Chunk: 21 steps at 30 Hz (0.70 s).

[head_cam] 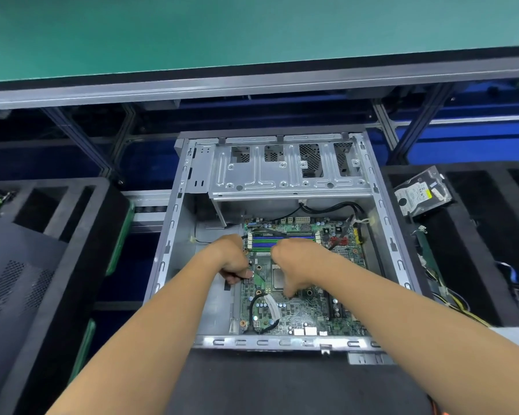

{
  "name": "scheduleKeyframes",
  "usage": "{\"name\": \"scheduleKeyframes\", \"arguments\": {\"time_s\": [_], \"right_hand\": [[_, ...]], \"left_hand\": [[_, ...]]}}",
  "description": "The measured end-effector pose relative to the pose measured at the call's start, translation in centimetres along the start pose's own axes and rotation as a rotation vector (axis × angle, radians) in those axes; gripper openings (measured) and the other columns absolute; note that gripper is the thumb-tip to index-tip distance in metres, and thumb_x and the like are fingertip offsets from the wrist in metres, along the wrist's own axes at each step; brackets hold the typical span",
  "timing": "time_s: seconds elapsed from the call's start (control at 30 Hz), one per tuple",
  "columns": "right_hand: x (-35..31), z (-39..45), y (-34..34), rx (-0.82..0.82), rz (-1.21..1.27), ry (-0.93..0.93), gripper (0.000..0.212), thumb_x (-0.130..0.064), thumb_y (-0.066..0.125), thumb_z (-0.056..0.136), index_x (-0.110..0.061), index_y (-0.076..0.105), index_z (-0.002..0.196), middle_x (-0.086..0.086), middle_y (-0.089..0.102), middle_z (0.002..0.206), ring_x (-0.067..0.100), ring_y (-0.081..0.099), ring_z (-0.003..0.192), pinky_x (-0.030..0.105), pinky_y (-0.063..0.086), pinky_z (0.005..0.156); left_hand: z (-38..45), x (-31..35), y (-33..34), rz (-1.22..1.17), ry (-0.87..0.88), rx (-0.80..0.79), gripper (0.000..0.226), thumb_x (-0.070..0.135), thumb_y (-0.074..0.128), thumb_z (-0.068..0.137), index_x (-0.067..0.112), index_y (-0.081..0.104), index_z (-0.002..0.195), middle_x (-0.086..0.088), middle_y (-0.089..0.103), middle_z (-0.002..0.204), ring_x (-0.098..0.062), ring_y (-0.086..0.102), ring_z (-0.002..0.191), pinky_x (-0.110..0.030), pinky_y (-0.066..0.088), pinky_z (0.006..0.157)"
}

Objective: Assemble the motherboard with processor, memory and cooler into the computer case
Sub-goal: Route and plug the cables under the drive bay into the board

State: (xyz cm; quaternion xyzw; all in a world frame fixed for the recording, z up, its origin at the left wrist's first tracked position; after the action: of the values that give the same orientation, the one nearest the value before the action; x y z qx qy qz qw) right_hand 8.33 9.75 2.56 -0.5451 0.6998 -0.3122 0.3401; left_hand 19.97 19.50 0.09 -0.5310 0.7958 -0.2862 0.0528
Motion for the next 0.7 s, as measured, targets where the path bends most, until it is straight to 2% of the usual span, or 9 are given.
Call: {"name": "scheduleKeyframes", "arguments": {"time_s": [0.07, 0.13, 0.23, 0.33, 0.5, 0.7], "right_hand": [[0.13, 0.05, 0.12, -0.001, 0.014, 0.014, 0.046, -0.035, 0.085, 0.070, -0.012, 0.049, 0.086, -0.001, 0.045, 0.084, 0.020, 0.054, 0.082, 0.030, 0.055, 0.073], [0.32, 0.23, 0.33, -0.008, 0.019, 0.012, 0.056, -0.037, 0.086, 0.069, -0.007, 0.055, 0.105, 0.004, 0.053, 0.099, 0.023, 0.056, 0.088, 0.032, 0.056, 0.079], [0.64, 0.57, 0.63, -0.034, 0.051, 0.037, 0.080, -0.040, 0.086, 0.067, -0.004, 0.049, 0.128, 0.010, 0.055, 0.123, 0.028, 0.058, 0.107, 0.037, 0.052, 0.089], [0.63, 0.88, 0.77, -0.039, 0.060, 0.051, 0.079, -0.040, 0.087, 0.066, -0.004, 0.049, 0.126, 0.010, 0.054, 0.124, 0.028, 0.057, 0.108, 0.037, 0.051, 0.088], [0.44, 0.74, 0.75, -0.037, 0.048, 0.050, 0.078, -0.037, 0.087, 0.068, -0.003, 0.049, 0.126, 0.012, 0.055, 0.123, 0.030, 0.058, 0.108, 0.038, 0.051, 0.087], [0.49, 0.14, 0.46, -0.018, 0.052, -0.005, 0.074, -0.038, 0.087, 0.069, -0.004, 0.051, 0.124, 0.011, 0.053, 0.121, 0.028, 0.055, 0.105, 0.037, 0.050, 0.086]], "left_hand": [[0.28, -0.08, -0.05, 0.008, 0.003, 0.004, 0.029, 0.016, 0.071, 0.085, 0.007, 0.056, 0.062, -0.007, 0.063, 0.051, -0.016, 0.056, 0.043, -0.025, 0.051, 0.063], [0.52, -0.20, -0.07, -0.009, -0.004, 0.001, 0.026, 0.016, 0.072, 0.084, 0.006, 0.057, 0.065, -0.008, 0.064, 0.053, -0.017, 0.055, 0.042, -0.025, 0.052, 0.062], [0.68, -0.16, 0.00, 0.009, -0.025, 0.008, 0.026, 0.020, 0.073, 0.084, 0.003, 0.058, 0.072, -0.009, 0.066, 0.055, -0.018, 0.057, 0.043, -0.027, 0.055, 0.066], [0.63, -0.23, 0.18, 0.042, -0.052, -0.002, 0.033, 0.027, 0.070, 0.086, -0.002, 0.058, 0.076, -0.011, 0.067, 0.055, -0.018, 0.059, 0.042, -0.026, 0.055, 0.062], [0.39, 0.08, 0.37, 0.035, -0.064, -0.013, 0.033, 0.023, 0.067, 0.088, -0.007, 0.055, 0.083, -0.015, 0.066, 0.058, -0.020, 0.060, 0.041, -0.029, 0.057, 0.060], [-0.07, 0.11, -0.01, -0.032, -0.050, -0.099, 0.031, 0.021, 0.061, 0.092, -0.004, 0.053, 0.077, -0.009, 0.064, 0.052, -0.013, 0.058, 0.038, -0.021, 0.052, 0.047]]}}
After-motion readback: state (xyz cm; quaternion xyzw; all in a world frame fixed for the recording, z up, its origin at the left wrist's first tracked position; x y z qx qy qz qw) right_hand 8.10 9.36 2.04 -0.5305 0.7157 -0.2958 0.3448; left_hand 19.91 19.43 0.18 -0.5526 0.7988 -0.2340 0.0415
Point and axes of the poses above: each hand's wrist, its own z-axis towards the middle knuckle, its own y-axis out of the palm, x = y × z, the point moved 1 cm from there along z, towards the middle knuckle
